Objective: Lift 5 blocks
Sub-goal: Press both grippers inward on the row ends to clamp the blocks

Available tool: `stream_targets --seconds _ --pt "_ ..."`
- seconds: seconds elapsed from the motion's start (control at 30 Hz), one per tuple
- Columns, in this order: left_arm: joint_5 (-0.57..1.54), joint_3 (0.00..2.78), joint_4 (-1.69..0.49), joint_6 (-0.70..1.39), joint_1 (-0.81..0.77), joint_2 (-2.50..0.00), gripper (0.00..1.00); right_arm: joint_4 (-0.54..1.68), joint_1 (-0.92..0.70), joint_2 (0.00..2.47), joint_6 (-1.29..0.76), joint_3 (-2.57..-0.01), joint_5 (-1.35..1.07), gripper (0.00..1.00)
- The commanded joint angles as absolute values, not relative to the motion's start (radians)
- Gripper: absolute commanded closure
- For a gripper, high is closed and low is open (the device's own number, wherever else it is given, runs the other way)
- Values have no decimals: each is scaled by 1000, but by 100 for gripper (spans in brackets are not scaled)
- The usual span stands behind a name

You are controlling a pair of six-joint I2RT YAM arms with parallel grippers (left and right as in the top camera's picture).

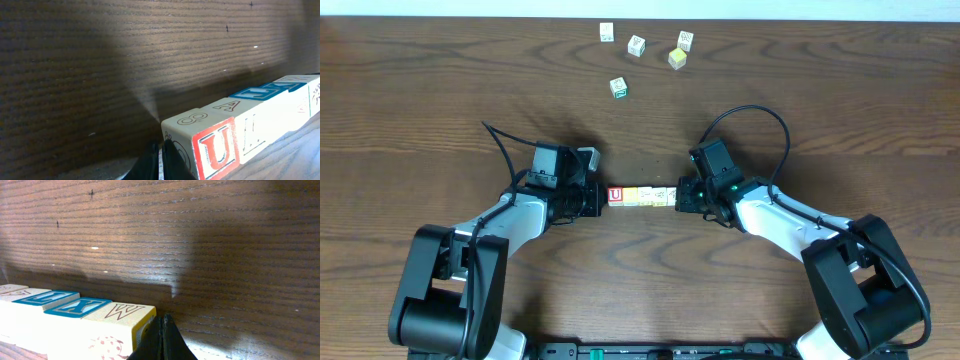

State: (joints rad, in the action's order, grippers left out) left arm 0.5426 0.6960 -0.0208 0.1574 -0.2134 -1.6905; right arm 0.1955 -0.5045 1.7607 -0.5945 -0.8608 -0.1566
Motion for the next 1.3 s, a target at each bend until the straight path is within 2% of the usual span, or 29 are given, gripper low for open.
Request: stream_targets --seconds 0.0,1.27 --pt "662 719 -18 162 -265 -1679 93 164 -564 1767 -590 -878 -341 99" --pt "662 720 -47 177 -265 -1613 93 169 -565 1658 -585 -879 -356 99"
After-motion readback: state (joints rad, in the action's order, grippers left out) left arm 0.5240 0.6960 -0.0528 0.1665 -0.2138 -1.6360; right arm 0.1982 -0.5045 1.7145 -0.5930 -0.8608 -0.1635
